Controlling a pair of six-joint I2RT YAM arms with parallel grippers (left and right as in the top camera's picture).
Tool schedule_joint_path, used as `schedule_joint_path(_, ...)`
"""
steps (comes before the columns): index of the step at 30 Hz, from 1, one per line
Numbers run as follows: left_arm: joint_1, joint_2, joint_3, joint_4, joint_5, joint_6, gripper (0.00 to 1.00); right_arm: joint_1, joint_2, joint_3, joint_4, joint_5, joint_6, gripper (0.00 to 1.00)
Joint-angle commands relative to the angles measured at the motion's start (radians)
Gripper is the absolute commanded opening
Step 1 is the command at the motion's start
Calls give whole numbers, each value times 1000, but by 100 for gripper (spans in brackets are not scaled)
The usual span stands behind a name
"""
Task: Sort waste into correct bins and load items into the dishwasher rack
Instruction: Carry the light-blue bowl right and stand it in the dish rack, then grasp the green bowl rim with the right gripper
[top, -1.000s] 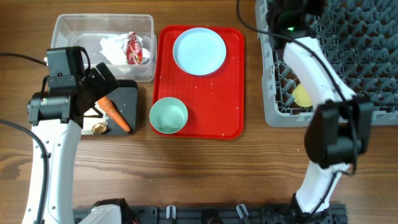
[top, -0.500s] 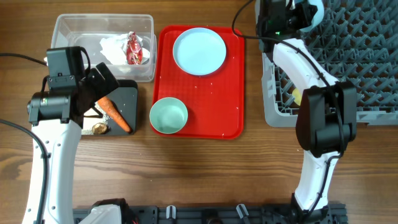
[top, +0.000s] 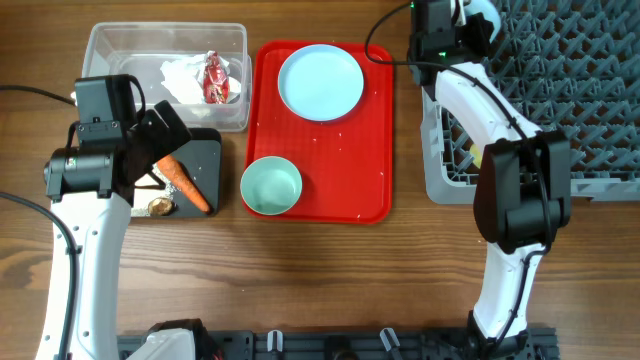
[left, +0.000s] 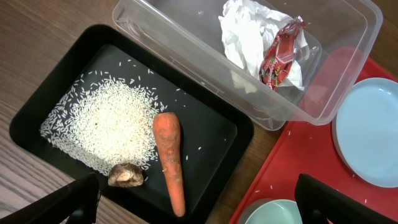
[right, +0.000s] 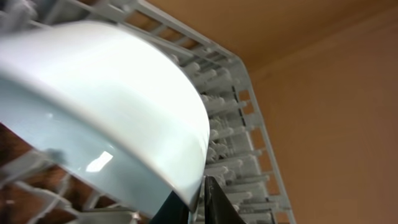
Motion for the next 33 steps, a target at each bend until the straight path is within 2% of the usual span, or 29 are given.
schedule_joint_path(1, 5, 3, 8, 3, 1, -17, 100, 31, 10, -1, -13, -34, 27, 27)
schedule_joint_path(3, 5, 3, 8, 3, 1, -17, 100, 54, 10, -1, -64, -33, 27, 38)
schedule_joint_path(5, 5, 3, 8, 3, 1, -17, 100, 76, 10, -1, -109, -33, 30, 59)
schedule_joint_path(6, 5, 3, 8, 3, 1, -17, 100, 83, 9, -1, -117, -33, 31, 81)
schedule_joint_path(7, 5, 3, 8, 3, 1, -17, 100, 93, 6, -1, -122, -29, 48, 87)
schedule_joint_path(9, 5, 3, 8, 3, 1, -17, 100, 104, -3, -1, -131, -29, 85, 90)
schedule_joint_path(16, 5, 3, 8, 3, 1, -17, 100, 140, -111, 0, -151, -118, 110, 92)
schedule_joint_path(18, 5, 3, 8, 3, 1, -17, 100, 158, -175, 0, -221, -277, 153, 93)
schedule_joint_path(21, 5, 3, 8, 3, 1, -17, 100, 190, -263, -1, -397, -834, 203, 92)
schedule_joint_path(22, 5, 3, 8, 3, 1, -17, 100, 202, -282, -1, -454, -1123, 250, 89)
schedule_joint_path(23, 5, 3, 8, 3, 1, -17, 100, 209, -283, -1, -483, -1312, 298, 79)
schedule_joint_path(24, 5, 3, 8, 3, 1, -17, 100, 215, -277, -4, -497, -1439, 369, 72)
schedule_joint_path(25, 5, 3, 8, 3, 1, -17, 100, 225, -267, -15, -492, -1502, 432, 70)
schedule_joint_path(33, 5, 3, 8, 3, 1, -17, 100, 372, -133, -126, -515, -1503, 695, 68)
